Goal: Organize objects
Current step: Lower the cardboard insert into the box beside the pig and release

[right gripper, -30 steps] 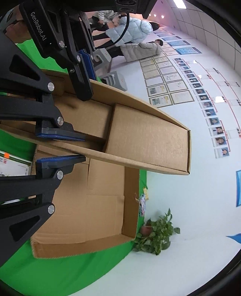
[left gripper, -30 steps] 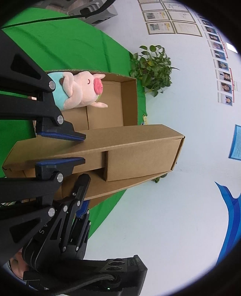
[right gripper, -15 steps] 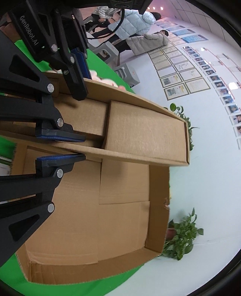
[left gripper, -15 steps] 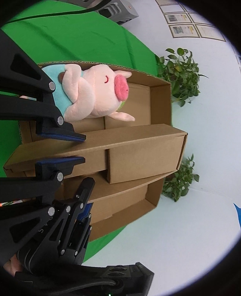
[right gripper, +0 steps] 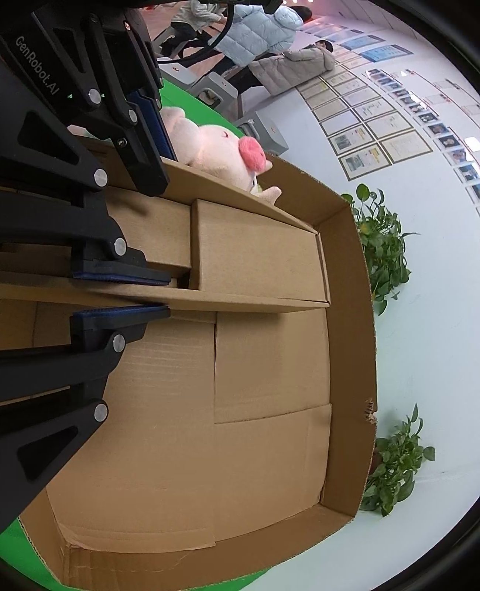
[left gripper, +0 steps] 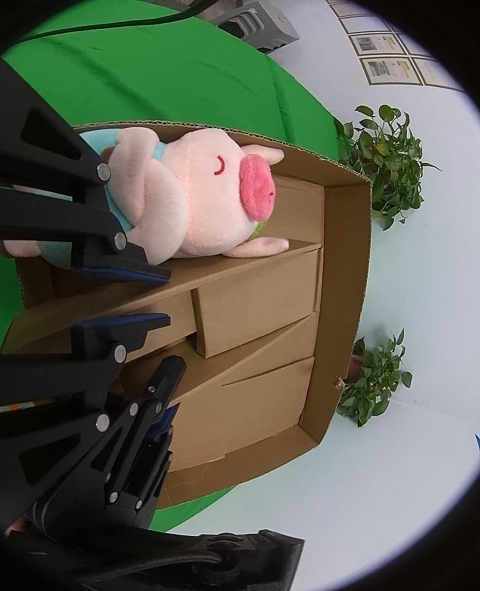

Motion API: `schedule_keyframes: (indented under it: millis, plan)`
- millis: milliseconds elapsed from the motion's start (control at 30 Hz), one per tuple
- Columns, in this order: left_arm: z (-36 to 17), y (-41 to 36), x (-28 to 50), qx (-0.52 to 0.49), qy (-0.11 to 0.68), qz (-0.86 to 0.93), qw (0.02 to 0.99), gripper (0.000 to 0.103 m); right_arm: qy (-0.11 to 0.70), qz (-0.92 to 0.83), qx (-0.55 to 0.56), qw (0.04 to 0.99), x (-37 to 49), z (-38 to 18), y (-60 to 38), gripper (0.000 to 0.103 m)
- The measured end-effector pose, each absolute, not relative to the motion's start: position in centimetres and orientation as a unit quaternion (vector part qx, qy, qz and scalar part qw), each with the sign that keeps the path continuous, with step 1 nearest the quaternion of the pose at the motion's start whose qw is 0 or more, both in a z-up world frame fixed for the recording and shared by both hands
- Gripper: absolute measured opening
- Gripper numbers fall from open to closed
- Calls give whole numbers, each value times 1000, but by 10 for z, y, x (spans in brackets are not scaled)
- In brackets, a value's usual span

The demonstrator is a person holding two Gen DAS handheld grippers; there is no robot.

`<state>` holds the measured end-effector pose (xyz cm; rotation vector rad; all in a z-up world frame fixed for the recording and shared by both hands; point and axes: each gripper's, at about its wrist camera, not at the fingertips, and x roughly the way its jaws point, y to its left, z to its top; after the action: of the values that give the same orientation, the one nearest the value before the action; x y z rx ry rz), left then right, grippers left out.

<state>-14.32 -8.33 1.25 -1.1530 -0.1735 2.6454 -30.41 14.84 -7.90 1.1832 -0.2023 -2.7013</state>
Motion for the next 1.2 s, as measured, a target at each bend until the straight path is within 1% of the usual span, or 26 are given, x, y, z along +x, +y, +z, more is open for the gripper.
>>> schedule_keyframes:
  millis: [67, 233, 400, 500, 733, 900, 1067, 1133, 1167, 1200]
  plan:
    - [14, -81, -146, -396, -59, 908, 124, 15, -71, -911, 397, 88, -291, -75, 138, 8]
    - [13, -78, -157, -401, -49, 907, 117, 13, -88, -903, 412, 82, -300, -80, 134, 8]
    - [7, -77, -152, -408, -32, 906, 110, 12, -98, -886, 446, 79, -316, -105, 126, 7]
    - [12, -78, -146, -408, -20, 907, 105, 12, -89, -889, 445, 68, -320, -117, 119, 7]
    - [20, -90, -127, -393, -31, 913, 104, 12, -63, -890, 448, 56, -326, -122, 93, 8]
    - [20, -96, -112, -381, -7, 922, 74, 14, -50, -888, 455, 51, -333, -130, 76, 9]
    - [22, -108, -108, -377, -13, 924, 58, 14, -25, -893, 448, 47, -336, -132, 59, 11]
    - [22, -110, -105, -376, -11, 925, 54, 14, -21, -895, 442, 50, -331, -127, 54, 17]
    - [23, -111, -104, -374, -10, 926, 53, 14, -20, -898, 436, 54, -330, -123, 51, 29]
    - [24, -112, -102, -372, -11, 927, 52, 16, -19, -901, 430, 58, -329, -119, 48, 44]
